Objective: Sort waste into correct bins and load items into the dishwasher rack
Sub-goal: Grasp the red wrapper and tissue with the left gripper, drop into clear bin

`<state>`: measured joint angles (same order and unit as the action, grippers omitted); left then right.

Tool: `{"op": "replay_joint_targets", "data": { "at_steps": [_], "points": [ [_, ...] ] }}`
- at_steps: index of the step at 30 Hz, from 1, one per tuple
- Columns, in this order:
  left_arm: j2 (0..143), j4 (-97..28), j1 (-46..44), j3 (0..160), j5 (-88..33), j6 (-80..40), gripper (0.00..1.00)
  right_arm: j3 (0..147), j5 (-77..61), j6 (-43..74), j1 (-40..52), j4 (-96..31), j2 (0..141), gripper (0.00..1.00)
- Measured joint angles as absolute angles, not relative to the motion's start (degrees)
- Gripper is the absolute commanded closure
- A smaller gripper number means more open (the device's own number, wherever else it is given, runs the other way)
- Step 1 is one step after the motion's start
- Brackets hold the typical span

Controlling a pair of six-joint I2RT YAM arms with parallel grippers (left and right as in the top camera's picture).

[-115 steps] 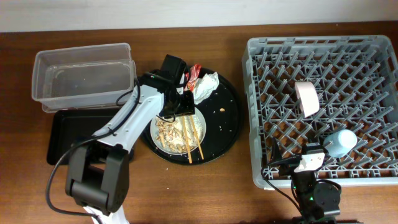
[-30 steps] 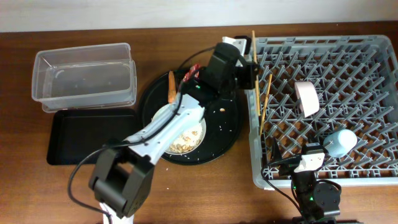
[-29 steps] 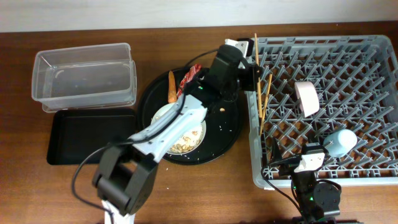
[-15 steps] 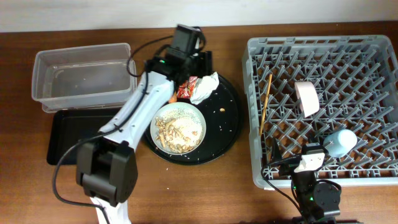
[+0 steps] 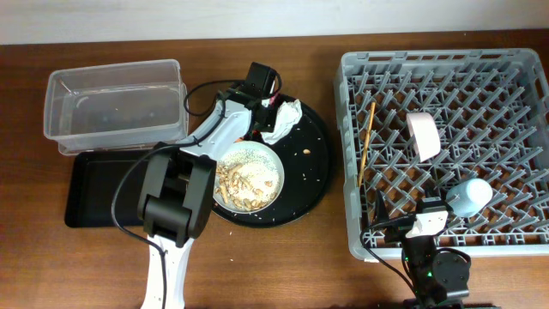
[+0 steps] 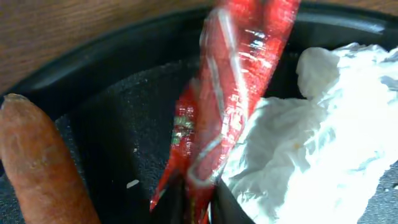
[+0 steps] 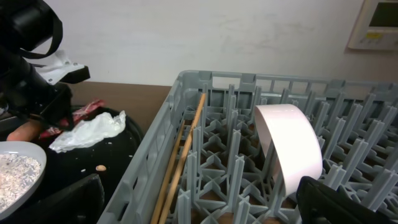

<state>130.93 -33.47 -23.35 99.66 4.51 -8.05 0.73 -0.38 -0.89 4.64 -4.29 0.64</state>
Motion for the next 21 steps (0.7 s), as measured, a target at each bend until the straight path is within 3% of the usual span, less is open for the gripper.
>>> {"op": "replay_joint_targets", "data": {
  "at_steps": [4, 7, 9, 11, 12, 13, 14, 16, 18, 21],
  "points": [
    [130.7, -42.5, -23.5, 106.0, 4.5, -7.3, 1.00, 0.7, -0.4, -0.9, 4.6, -4.3, 0.6, 0.02],
    [122.6, -54.1, -22.9, 110.9, 4.9, -8.7, 1.00, 0.7, -0.4, -0.9, 4.6, -4.3, 0.7, 0.02],
    [115.8, -63.0, -19.0, 112.1, 10.0, -15.1, 1.00, 0.7, -0.4, -0.9, 4.6, -4.3, 0.7, 0.02],
    [114.6, -66.1, -9.4, 112.1, 14.0, -19.7, 0.98, 0.7, -0.4, -0.9, 4.6, -4.3, 0.7, 0.02],
    [114.8, -65.8, -3.8, 111.7, 15.6, -21.1, 0.61, 0.7, -0.4, -0.9, 4.6, -4.3, 0.7, 0.02],
    [115.1, -65.0, -0.4, 111.3, 16.0, -21.5, 0.32, 0.7, -0.4, -0.9, 4.6, -4.3, 0.7, 0.02],
    [116.0, -60.7, 0.4, 111.0, 15.3, -19.7, 0.20, 0.7, -0.4, -0.9, 4.6, -4.3, 0.7, 0.02],
    [118.3, -56.2, 0.6, 110.7, 9.6, -14.3, 0.20, 0.7, -0.4, -0.9, 4.6, -4.3, 0.7, 0.02],
    [118.5, -55.4, -2.0, 110.7, 5.6, -9.5, 0.27, 0.7, -0.4, -0.9, 4.6, -4.3, 0.7, 0.02],
    [119.5, -52.5, -16.4, 110.7, 2.9, -6.0, 0.33, 0.7, -0.4, -0.9, 4.6, -4.3, 0.7, 0.02]
  ]
}}
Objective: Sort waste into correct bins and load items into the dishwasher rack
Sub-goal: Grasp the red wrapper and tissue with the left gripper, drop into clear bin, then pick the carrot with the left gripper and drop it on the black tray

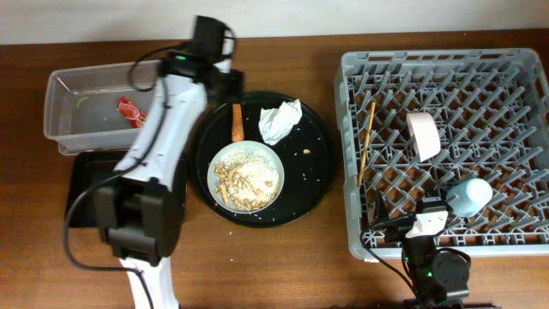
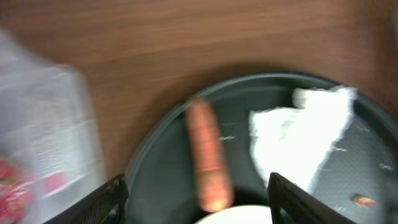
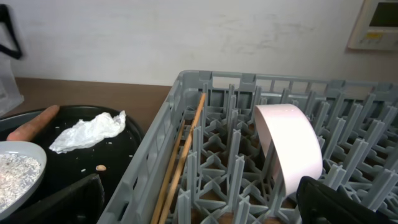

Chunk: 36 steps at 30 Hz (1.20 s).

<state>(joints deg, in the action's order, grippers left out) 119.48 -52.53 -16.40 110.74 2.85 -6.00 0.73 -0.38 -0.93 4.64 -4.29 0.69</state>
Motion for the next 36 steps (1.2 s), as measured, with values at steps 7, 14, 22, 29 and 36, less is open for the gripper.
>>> {"op": "replay_joint_targets", "data": {
  "at_steps": [7, 14, 22, 29, 36],
  "points": [
    [135.3, -45.0, -31.7, 110.7, 4.8, -3.8, 0.85, 0.7, -0.4, -0.9, 4.6, -4.3, 0.7, 0.01],
    [135.5, -45.4, -31.7, 111.6, 8.3, -3.8, 0.23, 0.7, -0.4, -0.9, 4.6, -4.3, 0.7, 0.02],
    [138.4, -46.4, -29.8, 114.3, 9.0, -3.8, 1.00, 0.7, -0.4, -0.9, 4.6, -4.3, 0.7, 0.02],
    [129.7, -73.7, -23.1, 135.2, 14.1, -8.7, 1.00, 0.7, -0.4, -0.9, 4.6, -4.3, 0.7, 0.02],
    [133.2, -79.1, 3.1, 135.2, 11.7, -20.4, 0.46, 0.7, -0.4, -0.9, 4.6, -4.3, 0.7, 0.02]
  ]
}}
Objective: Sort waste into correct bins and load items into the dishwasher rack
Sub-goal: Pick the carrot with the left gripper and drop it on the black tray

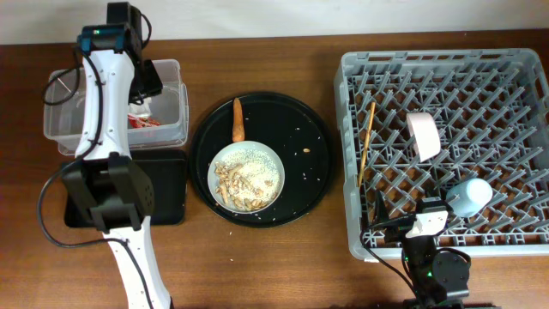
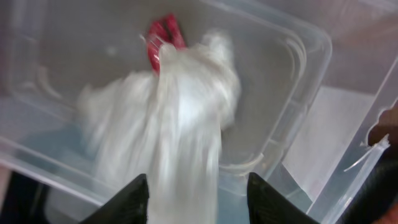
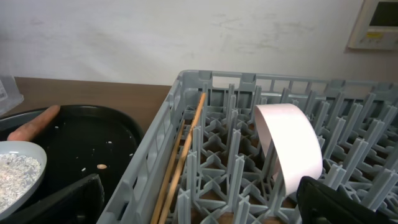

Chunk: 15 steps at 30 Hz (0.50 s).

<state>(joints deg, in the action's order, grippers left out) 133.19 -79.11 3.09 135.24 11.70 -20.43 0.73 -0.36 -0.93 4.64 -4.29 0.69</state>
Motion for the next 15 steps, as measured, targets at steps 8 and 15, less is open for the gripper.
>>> {"op": "replay_joint_targets", "data": {
  "at_steps": [8, 15],
  "points": [
    [131.6, -70.0, -18.5, 125.9, 4.6, -18.0, 0.48, 0.7, -0.4, -0.9, 4.6, -4.3, 0.7, 0.02],
    [131.5, -51.4, -19.1, 105.3, 5.1, -19.4, 0.79, 0.7, -0.4, -1.0, 4.6, -4.3, 0.7, 0.02]
  ]
}}
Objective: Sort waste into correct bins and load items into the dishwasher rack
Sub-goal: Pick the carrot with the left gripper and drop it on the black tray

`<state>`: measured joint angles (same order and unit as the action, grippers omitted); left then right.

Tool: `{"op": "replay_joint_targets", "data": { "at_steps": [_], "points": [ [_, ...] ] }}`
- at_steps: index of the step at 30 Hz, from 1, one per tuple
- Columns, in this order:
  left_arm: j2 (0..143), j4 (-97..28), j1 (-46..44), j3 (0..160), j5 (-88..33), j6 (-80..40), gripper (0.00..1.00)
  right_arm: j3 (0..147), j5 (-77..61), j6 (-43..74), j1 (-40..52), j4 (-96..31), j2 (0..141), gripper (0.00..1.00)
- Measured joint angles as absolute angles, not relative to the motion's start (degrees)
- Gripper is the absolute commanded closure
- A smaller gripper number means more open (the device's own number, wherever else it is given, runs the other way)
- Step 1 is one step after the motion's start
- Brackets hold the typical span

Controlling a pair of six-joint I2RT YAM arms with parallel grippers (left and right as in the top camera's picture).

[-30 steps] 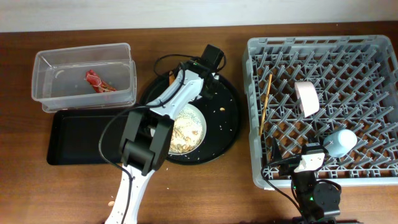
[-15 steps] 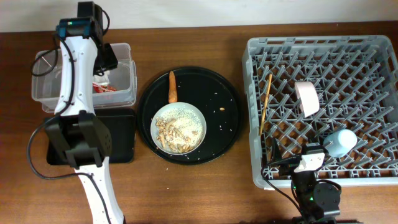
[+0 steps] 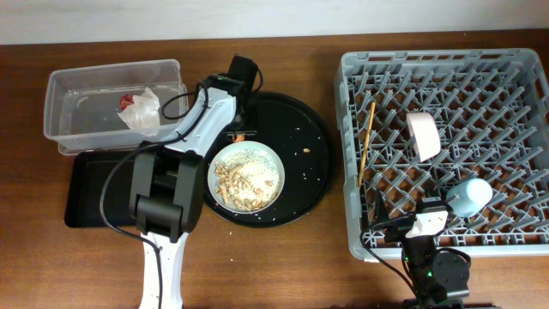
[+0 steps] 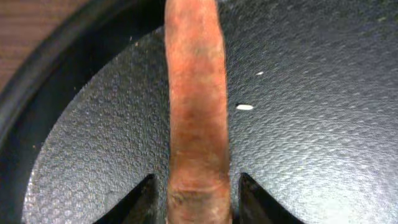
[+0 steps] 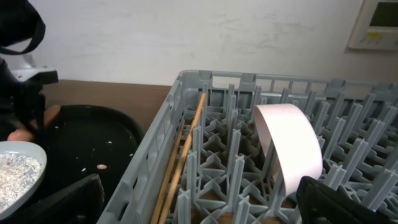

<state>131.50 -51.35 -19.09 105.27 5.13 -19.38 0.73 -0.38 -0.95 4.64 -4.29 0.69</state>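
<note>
An orange carrot (image 4: 194, 93) lies on the round black tray (image 3: 313, 163). My left gripper (image 4: 198, 208) is down over the carrot's near end, open, one finger on each side with a thin gap. In the overhead view that gripper (image 3: 241, 127) hides nearly all of the carrot. A red wrapper (image 3: 127, 100) and a crumpled white napkin (image 3: 147, 112) lie in the clear bin (image 3: 86, 129). A white bowl (image 3: 247, 178) of food scraps sits on the tray. My right gripper (image 5: 205, 208) stands open at the front edge of the grey dish rack (image 3: 347, 172).
A black rectangular tray (image 3: 94, 197) lies in front of the clear bin. The rack holds wooden chopsticks (image 3: 367, 142), a white cup (image 3: 423, 135) and a pale blue cup (image 3: 470, 197). Crumbs are scattered on the round tray.
My left gripper was over the clear bin with the white napkin. The napkin now lies in the bin, and the gripper is at the tray, open around the carrot. The right arm is unchanged.
My left gripper was shut on the red wrapper on the round tray. Then the wrapper lay in the clear bin and the gripper was open near the tray. Then it held the napkin over the bin. Now both lie in the bin and the gripper straddles the carrot.
</note>
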Motion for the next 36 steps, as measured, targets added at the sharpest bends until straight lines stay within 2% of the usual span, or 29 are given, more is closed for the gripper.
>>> {"op": "replay_joint_targets", "data": {
  "at_steps": [3, 6, 7, 8, 9, 12, 15, 18, 21, 25, 26, 27, 28, 29, 30, 31, 34, 35, 36],
  "points": [
    [131.5, -50.2, -19.2, 104.4, 5.2, -19.3, 0.90, 0.7, -0.4, -1.0, 4.6, -4.3, 0.7, 0.02],
    [131.5, -50.9, -18.2, 106.9, 5.3, -18.3, 0.90, 0.7, -0.4, -0.9, 4.6, -4.3, 0.7, 0.02],
    [131.2, -53.7, -17.5, 109.5, 5.3, -18.0, 0.91, 0.7, -0.4, -0.9, 4.6, -4.3, 0.7, 0.02],
    [129.7, -59.0, -16.3, 113.3, 5.3, -17.8, 0.97, 0.7, -0.4, -1.0, 4.6, -4.3, 0.7, 0.02],
    [127.0, -63.9, -15.2, 115.6, 5.4, -17.9, 0.99, 0.7, -0.4, -1.0, 4.6, -4.3, 0.8, 0.02],
    [112.1, -82.8, -10.6, 118.0, 5.7, -22.3, 0.99, 0.7, -0.4, -0.9, 4.6, -4.3, 0.7, 0.02],
    [108.0, -93.3, -8.1, 117.8, 10.5, -27.1, 0.99, 0.7, -0.4, -1.0, 4.6, -4.3, 0.7, 0.02],
    [107.8, -93.1, -4.3, 111.2, 14.4, -32.2, 0.99, 0.7, -0.4, -0.9, 4.6, -4.3, 0.7, 0.02],
    [104.8, -87.0, 1.4, 95.8, 15.0, -34.9, 0.99, 0.7, -0.4, -1.0, 4.6, -4.3, 0.9, 0.02],
    [93.4, -65.0, 18.0, 71.1, 4.9, -36.3, 0.99, 0.7, -0.5, -1.0, 4.6, -4.3, 0.8, 0.02],
    [93.2, -60.9, 21.2, 67.7, 1.7, -36.4, 0.83, 0.7, -0.5, -1.0, 4.6, -4.3, 0.8, 0.02],
    [93.2, -57.6, 22.2, 64.2, -1.5, -36.5, 0.45, 0.7, -0.5, -1.0, 4.6, -4.3, 0.8, 0.02],
    [93.1, -55.8, 22.2, 62.3, -3.0, -36.5, 0.30, 0.7, -0.5, -1.0, 4.6, -4.3, 0.8, 0.02],
    [93.2, -54.8, 22.2, 61.1, -4.2, -36.4, 0.23, 0.7, -0.5, -0.9, 4.6, -4.3, 0.8, 0.02],
    [93.1, -53.0, 22.2, 60.6, -5.0, -36.8, 0.24, 0.7, -0.6, -0.9, 4.6, -4.3, 0.8, 0.02],
    [93.1, -52.1, 22.2, 60.6, -6.5, -36.9, 0.29, 0.7, -0.5, -1.0, 4.6, -4.3, 0.8, 0.02],
    [91.5, -52.3, 20.0, 63.3, -15.2, -34.7, 0.30, 0.7, -0.5, -1.0, 4.6, -4.3, 0.8, 0.02],
    [88.6, -51.2, 15.6, 65.3, -16.3, -32.5, 0.20, 0.7, -0.5, -1.0, 4.6, -4.3, 0.8, 0.02],
    [86.3, -49.4, 9.8, 67.0, -15.4, -29.9, 0.13, 0.7, -0.5, -1.0, 4.6, -4.3, 0.8, 0.02]
  ]
}}
